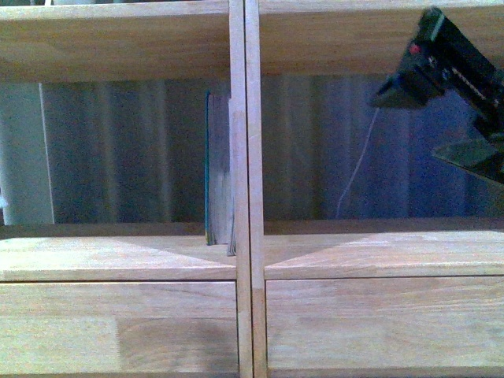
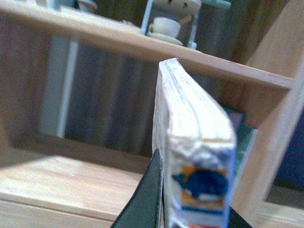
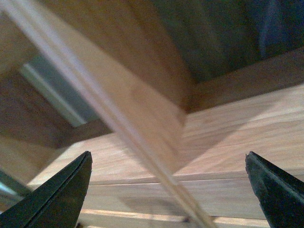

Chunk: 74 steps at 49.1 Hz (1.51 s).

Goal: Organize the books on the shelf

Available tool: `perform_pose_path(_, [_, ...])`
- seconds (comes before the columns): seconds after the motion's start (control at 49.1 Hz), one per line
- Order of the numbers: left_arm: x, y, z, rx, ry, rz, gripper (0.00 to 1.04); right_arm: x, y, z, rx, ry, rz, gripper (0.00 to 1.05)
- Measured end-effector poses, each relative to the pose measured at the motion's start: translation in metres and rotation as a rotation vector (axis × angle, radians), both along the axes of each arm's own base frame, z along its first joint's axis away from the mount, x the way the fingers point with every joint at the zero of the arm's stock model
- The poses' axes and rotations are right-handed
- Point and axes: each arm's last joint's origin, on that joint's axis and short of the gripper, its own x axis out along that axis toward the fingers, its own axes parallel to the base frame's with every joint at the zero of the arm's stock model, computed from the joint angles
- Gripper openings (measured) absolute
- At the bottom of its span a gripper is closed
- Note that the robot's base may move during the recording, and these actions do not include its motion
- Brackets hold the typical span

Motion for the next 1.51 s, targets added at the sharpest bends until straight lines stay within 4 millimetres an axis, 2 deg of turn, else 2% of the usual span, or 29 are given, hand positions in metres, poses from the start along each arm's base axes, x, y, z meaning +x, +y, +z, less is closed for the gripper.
perform_pose_path(0.122, [0.006, 0.009, 0.000, 0.177, -0.041, 0.107, 0.07, 0.007, -0.014, -0.006, -0.030, 0.028, -0.075, 0.98])
perform_pose_path(0.285, [0.020, 0.017, -0.006, 0.313, -0.055, 0.172, 0.07, 0.007, -0.014, -0.007, -0.059, 0.028, -0.088, 0.97])
perform_pose_path(0.326, [0.023, 0.018, -0.008, 0.334, -0.058, 0.182, 0.07, 0.006, -0.014, -0.006, -0.102, 0.024, -0.146, 0.92])
perform_pose_path(0.367, [0.030, 0.020, -0.011, 0.371, -0.065, 0.200, 0.07, 0.000, -0.018, -0.012, -0.223, 0.005, -0.234, 0.84])
perform_pose_path(0.407, [0.039, 0.021, -0.015, 0.398, -0.065, 0.208, 0.07, -0.010, -0.022, -0.021, -0.324, -0.014, -0.267, 0.76])
perform_pose_path(0.489, [0.049, 0.022, -0.019, 0.421, -0.065, 0.218, 0.07, -0.024, -0.028, -0.036, -0.406, -0.024, -0.283, 0.66])
perform_pose_path(0.733, [0.088, 0.017, -0.022, 0.446, -0.090, 0.188, 0.07, -0.061, -0.039, -0.082, -0.498, -0.017, -0.278, 0.31])
perform_pose_path(0.937, [0.122, 0.013, -0.033, 0.436, -0.081, 0.178, 0.07, -0.085, -0.045, -0.106, -0.511, -0.014, -0.284, 0.03])
perform_pose_path(1.1, [0.153, 0.007, -0.038, 0.436, -0.069, 0.152, 0.07, -0.101, -0.055, -0.121, -0.520, -0.014, -0.269, 0.03])
perform_pose_path(1.263, [0.187, 0.001, -0.033, 0.428, -0.069, 0.139, 0.07, -0.116, -0.058, -0.134, -0.521, -0.008, -0.284, 0.03])
perform_pose_path(1.385, [0.219, -0.012, -0.025, 0.413, -0.084, 0.104, 0.07, -0.127, -0.058, -0.142, -0.521, -0.013, -0.283, 0.03])
perform_pose_path(1.507, [0.243, -0.027, -0.028, 0.374, -0.082, 0.046, 0.07, -0.136, -0.058, -0.148, -0.521, -0.010, -0.283, 0.03])
